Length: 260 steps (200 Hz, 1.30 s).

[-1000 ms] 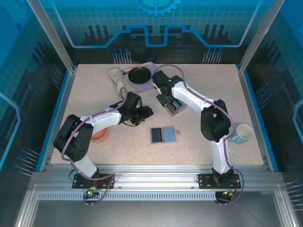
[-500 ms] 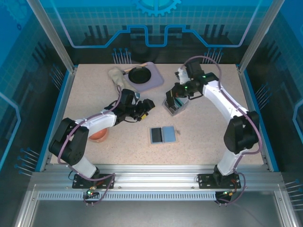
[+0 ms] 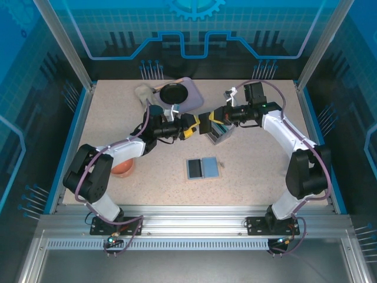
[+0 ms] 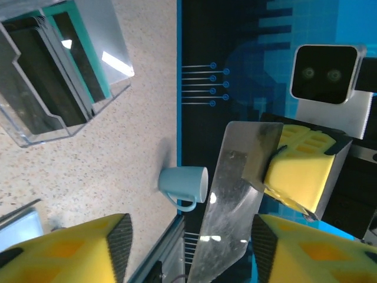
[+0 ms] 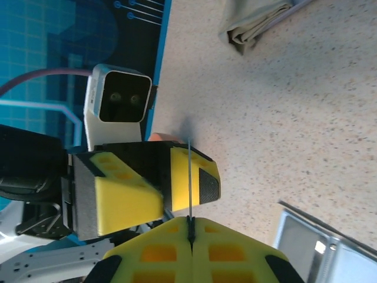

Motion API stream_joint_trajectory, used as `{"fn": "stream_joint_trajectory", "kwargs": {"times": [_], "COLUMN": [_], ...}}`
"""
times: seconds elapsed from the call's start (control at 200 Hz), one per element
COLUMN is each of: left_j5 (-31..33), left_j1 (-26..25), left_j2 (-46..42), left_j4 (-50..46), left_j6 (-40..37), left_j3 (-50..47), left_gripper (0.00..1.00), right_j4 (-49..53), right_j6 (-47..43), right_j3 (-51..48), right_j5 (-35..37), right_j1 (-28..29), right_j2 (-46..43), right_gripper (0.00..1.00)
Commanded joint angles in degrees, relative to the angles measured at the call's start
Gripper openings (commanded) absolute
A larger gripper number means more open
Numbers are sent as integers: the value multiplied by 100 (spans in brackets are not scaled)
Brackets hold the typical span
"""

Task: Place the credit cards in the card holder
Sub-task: Pass the credit card.

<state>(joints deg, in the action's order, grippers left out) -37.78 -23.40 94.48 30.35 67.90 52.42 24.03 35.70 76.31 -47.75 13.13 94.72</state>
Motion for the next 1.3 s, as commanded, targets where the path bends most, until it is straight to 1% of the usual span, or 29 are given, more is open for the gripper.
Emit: {"fn": "stream_joint_trajectory", "kwargs": {"times": [0.0,0.16,0.345,0.41,0.485,0.545,0.625,0.715,0.815,0.895,1.01,1.145,1.295], "left_j5": [-324,-406,-378,-339,-294,-222,-14,407,971,1253,1560,1692,1849], "left_j1": [5,-15,-16,-17,-11,-16,-40,-117,-308,-474,-750,-999,-1148], "left_j2": [62,72,-14,-72,-154,-246,-416,-657,-891,-962,-906,-694,-498], "left_j4": [355,505,481,412,238,63,-448,-1149,-1876,-1901,-1782,-1489,-1396], "left_j6": [74,118,76,25,-84,-182,-432,-748,-1098,-1089,-969,-732,-756], "left_j3": [185,203,113,44,-33,-116,-247,-450,-683,-982,-1294,-1444,-1497], "left_gripper": [49,33,13,7,0,0,0,0,0,0,0,0,0], "right_j4": [-320,-346,-190,-169,-144,-78,298,944,1358,1455,1545,1371,1158], "right_j6": [235,244,140,106,79,2,-302,-761,-1083,-1215,-1275,-1204,-1110], "right_j3": [-106,-186,-265,-307,-375,-452,-533,-594,-846,-1078,-1297,-1567,-1824], "right_j5": [-419,-398,-262,-224,-173,-75,399,1332,2500,3086,3527,3600,3542], "right_j1": [-23,2,3,6,6,30,58,167,418,620,830,1061,1130], "right_j2": [-147,-112,-68,-69,-75,-119,-187,-182,-246,-255,-122,-59,72], "right_gripper": [0,0,0,0,3,8,20,37,48,56,60,62,64]}}
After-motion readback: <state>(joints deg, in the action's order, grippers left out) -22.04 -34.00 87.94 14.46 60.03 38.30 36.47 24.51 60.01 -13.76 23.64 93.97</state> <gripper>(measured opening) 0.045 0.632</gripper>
